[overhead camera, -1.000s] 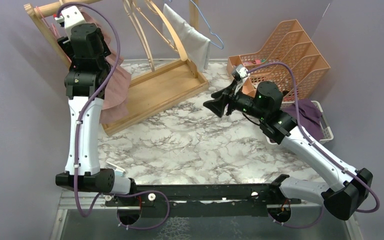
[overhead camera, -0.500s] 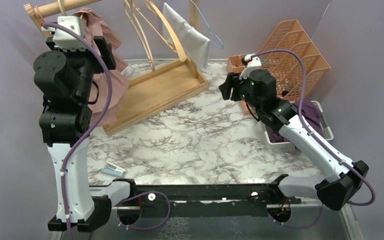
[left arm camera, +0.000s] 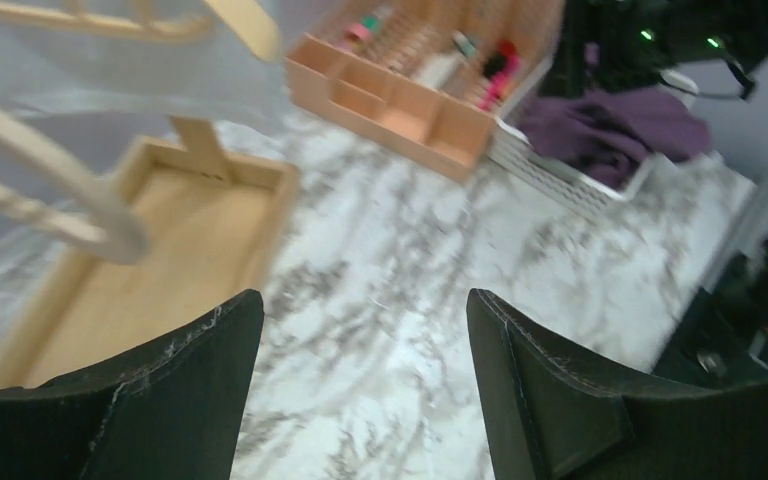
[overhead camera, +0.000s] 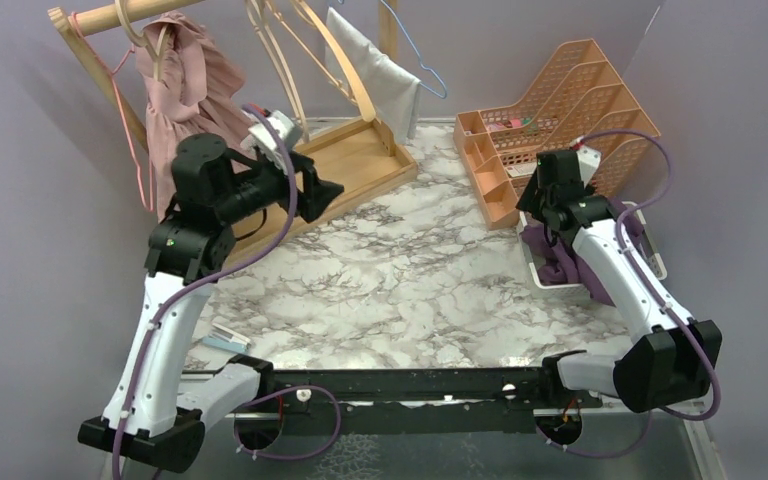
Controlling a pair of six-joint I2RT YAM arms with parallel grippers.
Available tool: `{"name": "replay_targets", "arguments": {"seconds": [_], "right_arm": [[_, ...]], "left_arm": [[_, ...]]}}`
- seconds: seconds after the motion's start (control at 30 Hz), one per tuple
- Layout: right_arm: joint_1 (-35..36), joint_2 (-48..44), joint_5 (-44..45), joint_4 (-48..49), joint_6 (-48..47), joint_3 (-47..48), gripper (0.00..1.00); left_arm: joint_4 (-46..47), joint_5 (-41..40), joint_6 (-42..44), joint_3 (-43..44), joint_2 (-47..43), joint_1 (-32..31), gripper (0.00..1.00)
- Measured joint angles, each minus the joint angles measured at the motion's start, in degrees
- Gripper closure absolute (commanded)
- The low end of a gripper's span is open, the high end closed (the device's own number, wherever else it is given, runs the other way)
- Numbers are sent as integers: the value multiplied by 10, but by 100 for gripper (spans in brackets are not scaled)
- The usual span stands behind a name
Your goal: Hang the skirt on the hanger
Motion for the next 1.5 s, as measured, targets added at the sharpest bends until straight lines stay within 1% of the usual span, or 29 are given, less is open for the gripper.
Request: {"name": "replay_targets", "arguments": {"seconds": [0.13, 0.2, 0.23, 0.27, 0.33, 0.4, 0.43, 0.47, 0.57, 0.67, 0.77, 0.87, 0.9, 0.97, 1.07, 1.23, 1.37, 1.5], "right_arm": [[-22, -10, 14, -14, 12, -80, 28], [-33, -11, 13, -13, 12, -113, 32], [-37, -11, 12, -12, 11, -125, 35], [-41, -10, 9, -11, 11, -136, 41], [-47, -5, 6, -9, 10, -143, 57], [-47, 3, 5, 1, 9, -143, 81], [-47, 6, 4, 5, 8, -143, 96], [-47, 8, 6, 7, 9, -143, 99], [-47, 9, 5, 6, 6, -139, 99], [-47, 5, 3, -4, 1, -115, 99], [-50, -17, -20, -7, -12, -67, 99], [-51, -50, -61, -6, -29, -6, 99], [-52, -61, -82, -5, -35, 17, 99], [-52, -78, -126, 0, -45, 64, 99], [-53, -98, -212, 15, -64, 128, 99], [-53, -107, -353, 30, -89, 202, 99], [-53, -104, -463, 43, -100, 260, 99], [-52, -98, -539, 64, -99, 310, 99]], "left_arm": [[32, 73, -26, -98, -2, -36, 27], [46, 92, -41, -141, -2, -50, 27], [54, 97, -47, -161, -2, -56, 27], [57, 99, -52, -174, -2, -60, 27], [68, 101, -62, -200, -2, -65, 27], [76, 101, -70, -214, -2, -68, 27], [79, 101, -73, -218, -2, -68, 27], [83, 100, -75, -221, -2, -68, 27], [95, 84, -79, -223, -2, -68, 27], [106, 51, -83, -224, 0, -68, 25], [111, 18, -89, -224, 5, -68, 17], [113, -14, -93, -224, 15, -68, 6], [113, -27, -93, -224, 18, -68, 2], [114, -47, -94, -224, 22, -68, 1], [119, -79, -94, -224, 22, -68, 1], [131, -102, -99, -223, 26, -68, 1], [133, -117, -106, -223, 33, -68, 3], [134, -123, -117, -222, 41, -68, 5]]}}
